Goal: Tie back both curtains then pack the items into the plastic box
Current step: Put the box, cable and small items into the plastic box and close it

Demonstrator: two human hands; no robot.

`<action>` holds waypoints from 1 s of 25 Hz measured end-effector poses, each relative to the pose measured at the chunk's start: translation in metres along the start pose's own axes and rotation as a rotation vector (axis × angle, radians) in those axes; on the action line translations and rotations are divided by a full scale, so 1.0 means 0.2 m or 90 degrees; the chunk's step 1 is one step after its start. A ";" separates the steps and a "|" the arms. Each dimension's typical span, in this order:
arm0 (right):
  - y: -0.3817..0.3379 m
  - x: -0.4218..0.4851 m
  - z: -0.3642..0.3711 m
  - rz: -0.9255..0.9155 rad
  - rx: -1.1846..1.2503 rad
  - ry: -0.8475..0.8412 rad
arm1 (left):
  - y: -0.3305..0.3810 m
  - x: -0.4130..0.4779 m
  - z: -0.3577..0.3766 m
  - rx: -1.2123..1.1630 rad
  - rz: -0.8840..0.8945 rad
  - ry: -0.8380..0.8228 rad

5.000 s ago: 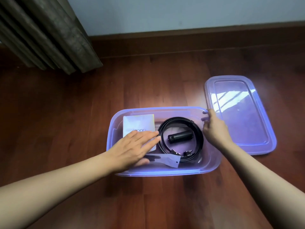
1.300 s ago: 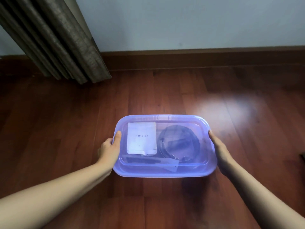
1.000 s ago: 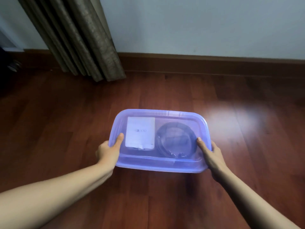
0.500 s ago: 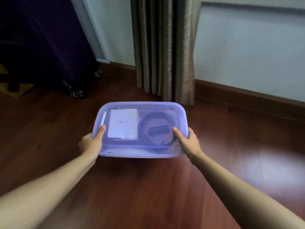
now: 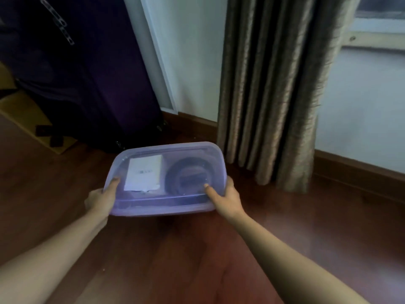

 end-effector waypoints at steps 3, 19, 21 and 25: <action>-0.02 0.23 0.13 -0.009 -0.033 0.006 | -0.09 0.17 0.11 -0.019 -0.011 0.002; -0.04 0.38 0.49 -0.301 -0.678 0.050 | -0.44 0.37 0.44 -0.254 -0.204 -0.102; 0.00 0.40 0.52 -0.354 -0.810 0.041 | -0.42 0.29 0.52 -0.304 -0.213 -0.142; -0.05 0.52 0.46 -0.303 -0.817 0.057 | -0.27 0.33 0.69 -0.358 -0.212 -0.152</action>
Point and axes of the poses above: each hand's wrist, its own x-axis towards the middle knuckle, its own z-axis out of the palm, y = z × x, the point moved 5 cm from there along x, towards the middle knuckle, and after that the axes turned 12 degrees about z, right-handed, at the moved point
